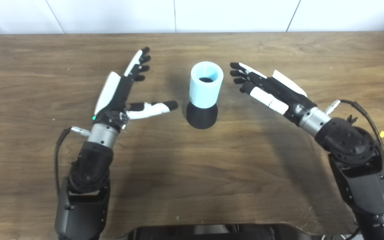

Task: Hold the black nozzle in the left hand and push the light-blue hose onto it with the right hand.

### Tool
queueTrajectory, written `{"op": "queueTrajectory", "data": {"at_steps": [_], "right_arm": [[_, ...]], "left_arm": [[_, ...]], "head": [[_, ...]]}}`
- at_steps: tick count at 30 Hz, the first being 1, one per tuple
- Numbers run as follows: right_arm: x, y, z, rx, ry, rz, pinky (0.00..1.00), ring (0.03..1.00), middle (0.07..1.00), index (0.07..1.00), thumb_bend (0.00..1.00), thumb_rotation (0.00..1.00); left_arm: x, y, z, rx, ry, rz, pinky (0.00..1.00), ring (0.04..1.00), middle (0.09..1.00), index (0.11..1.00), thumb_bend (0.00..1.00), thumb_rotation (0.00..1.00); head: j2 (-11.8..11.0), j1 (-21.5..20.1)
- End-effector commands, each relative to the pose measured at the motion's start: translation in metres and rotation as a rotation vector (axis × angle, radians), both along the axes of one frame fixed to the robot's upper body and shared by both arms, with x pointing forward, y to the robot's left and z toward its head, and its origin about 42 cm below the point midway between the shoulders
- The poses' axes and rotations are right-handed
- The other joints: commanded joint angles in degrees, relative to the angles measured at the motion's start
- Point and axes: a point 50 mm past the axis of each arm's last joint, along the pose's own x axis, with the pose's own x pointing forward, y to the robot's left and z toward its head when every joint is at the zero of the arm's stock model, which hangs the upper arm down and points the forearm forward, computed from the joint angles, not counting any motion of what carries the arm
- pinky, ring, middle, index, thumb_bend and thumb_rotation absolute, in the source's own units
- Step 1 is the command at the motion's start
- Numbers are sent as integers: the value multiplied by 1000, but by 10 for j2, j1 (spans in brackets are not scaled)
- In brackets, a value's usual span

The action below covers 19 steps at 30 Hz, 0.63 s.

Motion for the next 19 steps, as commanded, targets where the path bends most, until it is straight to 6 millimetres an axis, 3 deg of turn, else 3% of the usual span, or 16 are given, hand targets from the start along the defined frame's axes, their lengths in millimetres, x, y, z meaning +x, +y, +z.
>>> {"op": "queueTrajectory", "data": {"at_steps": [1,3,5,7,11,14,16,19], "right_arm": [[-1,1,8,78,-48,-27,881,923,937,961,582,1000],[-2,1,2,142,-12,-68,899,933,943,965,599,1000],[-4,-1,-3,190,5,-108,871,928,949,970,606,1000],[-5,-4,-8,257,30,-153,865,928,952,974,622,1000],[-12,-7,-17,371,73,-228,907,947,959,987,600,1000],[-13,-8,-26,386,81,-254,909,949,957,987,582,1000],[-9,-10,-34,366,73,-265,888,950,961,984,556,1000],[-2,-12,-42,430,113,-299,901,960,968,988,539,1000]], "left_arm": [[-5,3,13,-41,-72,40,848,875,919,997,823,505],[-11,10,9,-46,-62,92,801,860,904,981,680,519],[-17,18,3,-64,-50,145,747,844,892,945,544,432],[-23,26,-3,-76,-31,205,710,819,876,920,494,438],[-27,37,-12,-163,30,289,742,829,884,934,447,620],[-19,40,-18,-307,88,299,828,825,878,950,408,758],[-14,44,-23,-368,105,290,870,828,872,950,490,907],[-12,43,-29,-526,171,315,907,840,862,938,530,908]], "head": [[-1,-2],[-5,-5],[-9,-8],[-14,-12],[-24,-23],[-29,-31],[-36,-34],[-46,-30]]}}
